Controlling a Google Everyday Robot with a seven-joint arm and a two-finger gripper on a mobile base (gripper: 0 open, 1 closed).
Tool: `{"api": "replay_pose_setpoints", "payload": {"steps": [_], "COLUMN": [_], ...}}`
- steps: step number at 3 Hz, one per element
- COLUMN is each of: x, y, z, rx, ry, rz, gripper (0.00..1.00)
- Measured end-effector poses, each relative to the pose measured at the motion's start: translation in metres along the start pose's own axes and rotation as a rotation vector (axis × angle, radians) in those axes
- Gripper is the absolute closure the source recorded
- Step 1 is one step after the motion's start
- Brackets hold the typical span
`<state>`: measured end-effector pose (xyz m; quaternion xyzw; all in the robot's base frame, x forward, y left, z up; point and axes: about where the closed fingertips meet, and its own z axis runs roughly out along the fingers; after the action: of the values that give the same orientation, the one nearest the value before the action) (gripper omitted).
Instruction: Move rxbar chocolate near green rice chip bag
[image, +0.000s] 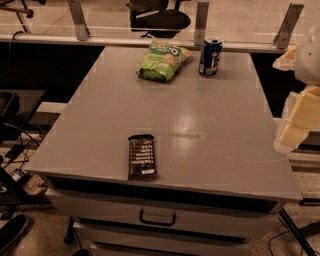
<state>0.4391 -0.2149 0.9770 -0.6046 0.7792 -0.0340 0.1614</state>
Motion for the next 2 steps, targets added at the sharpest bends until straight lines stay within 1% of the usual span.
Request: {"api": "replay_pose_setpoints", "payload": {"steps": [1,2], "x": [-0.001,-0.035], "y": [0.0,-0.008], "z": [0.0,0.017], "rx": [0.001,-0.015], "ry": [-0.003,-0.058], "rz": [-0.002,-0.071], "gripper": [0.0,0.0]}}
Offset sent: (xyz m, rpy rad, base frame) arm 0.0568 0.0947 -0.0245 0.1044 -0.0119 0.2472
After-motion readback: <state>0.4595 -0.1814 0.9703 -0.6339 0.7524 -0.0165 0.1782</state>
